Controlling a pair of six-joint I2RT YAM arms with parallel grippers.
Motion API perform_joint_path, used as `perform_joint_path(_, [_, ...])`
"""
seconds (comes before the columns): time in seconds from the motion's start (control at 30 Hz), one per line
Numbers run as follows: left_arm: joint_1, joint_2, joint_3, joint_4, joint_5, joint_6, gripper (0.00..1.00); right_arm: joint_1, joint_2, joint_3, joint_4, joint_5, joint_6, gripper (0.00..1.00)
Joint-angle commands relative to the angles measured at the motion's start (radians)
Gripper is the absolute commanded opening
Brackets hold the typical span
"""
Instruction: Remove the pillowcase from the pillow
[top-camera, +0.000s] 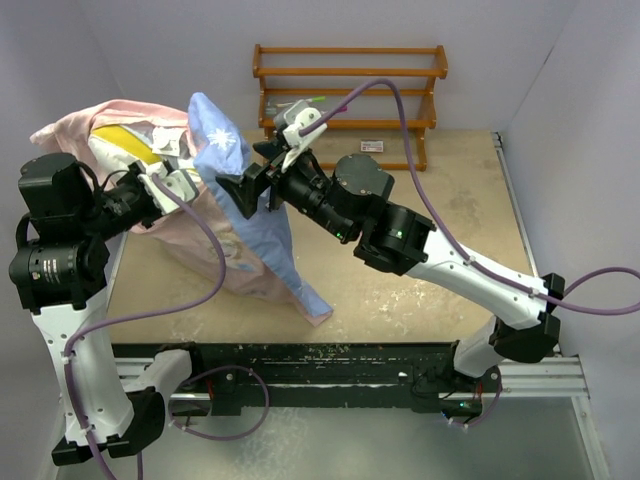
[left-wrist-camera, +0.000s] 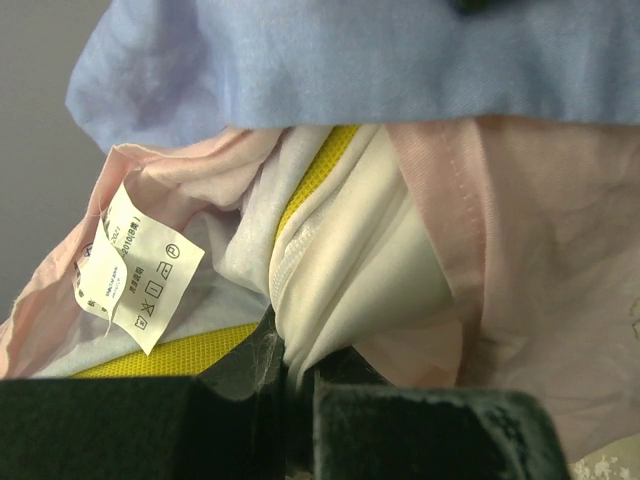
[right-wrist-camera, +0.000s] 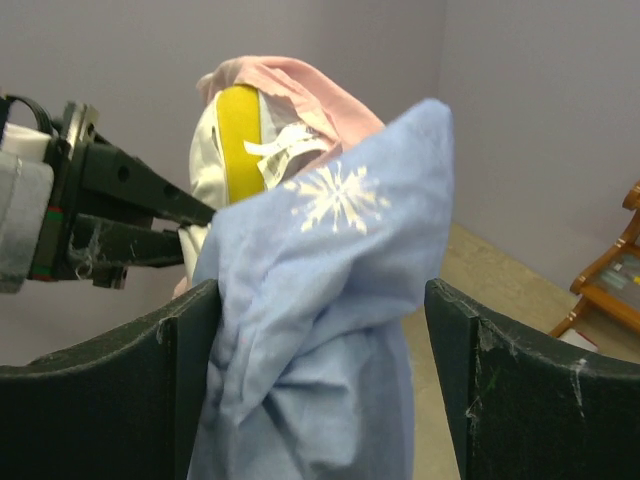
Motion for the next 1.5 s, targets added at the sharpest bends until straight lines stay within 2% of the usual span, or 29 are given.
perform_joint_path(0.0, [-0.003, -0.014, -0.013, -0.041, 0.087, 0.0, 0.0, -0.005, 0.07, 0.173, -0.013, -0.017, 0.023, 0.84])
perform_joint_path(0.13, [-0.004, -0.022, -0.01, -0.034, 0.081, -0.009, 0.0, -0.006, 0.127, 0.224, -0.117, -0.068, 0.052, 0.78])
perform_joint_path(0.33, [-0.003, -0.031, -0.009, -0.042, 0.067, 0.012, 0.0, -0.007, 0.14, 0.248, -0.254, -0.125, 0.083, 0.78])
perform_joint_path(0.43, [-0.003, -0.03, -0.009, -0.039, 0.071, 0.004, 0.0, -0.01, 0.128, 0.245, -0.271, -0.114, 0.101, 0.55])
perform_joint_path(0.53, [-0.003, -0.028, -0.01, -0.037, 0.068, -0.002, 0.0, -0.039, 0.061, 0.163, -0.204, -0.084, 0.142, 0.26])
perform_joint_path(0.63, [-0.003, -0.031, -0.014, -0.037, 0.057, 0.003, 0.0, -0.087, -0.056, 0.049, -0.113, -0.088, 0.185, 0.23])
perform_joint_path(0.73, [-0.004, -0.038, -0.025, -0.035, 0.05, 0.009, 0.0, -0.139, -0.136, -0.029, -0.09, -0.106, 0.214, 0.2])
perform_joint_path(0.87, [-0.004, -0.038, -0.022, -0.023, 0.029, 0.0, 0.0, -0.178, -0.223, -0.133, -0.1, -0.079, 0.223, 0.0])
perform_joint_path(1.1, [-0.003, -0.032, -0.021, 0.035, -0.036, -0.044, 0.0, -0.186, -0.325, -0.351, -0.08, -0.08, 0.252, 0.0])
perform_joint_path(1.23, [-0.003, -0.018, -0.013, 0.106, -0.105, -0.129, 0.0, -0.186, -0.358, -0.452, -0.092, -0.077, 0.284, 0.0])
perform_joint_path(1.47, [-0.001, 0.002, 0.045, 0.189, -0.142, -0.242, 0.0, -0.189, -0.444, -0.681, -0.081, 0.019, 0.284, 0.0])
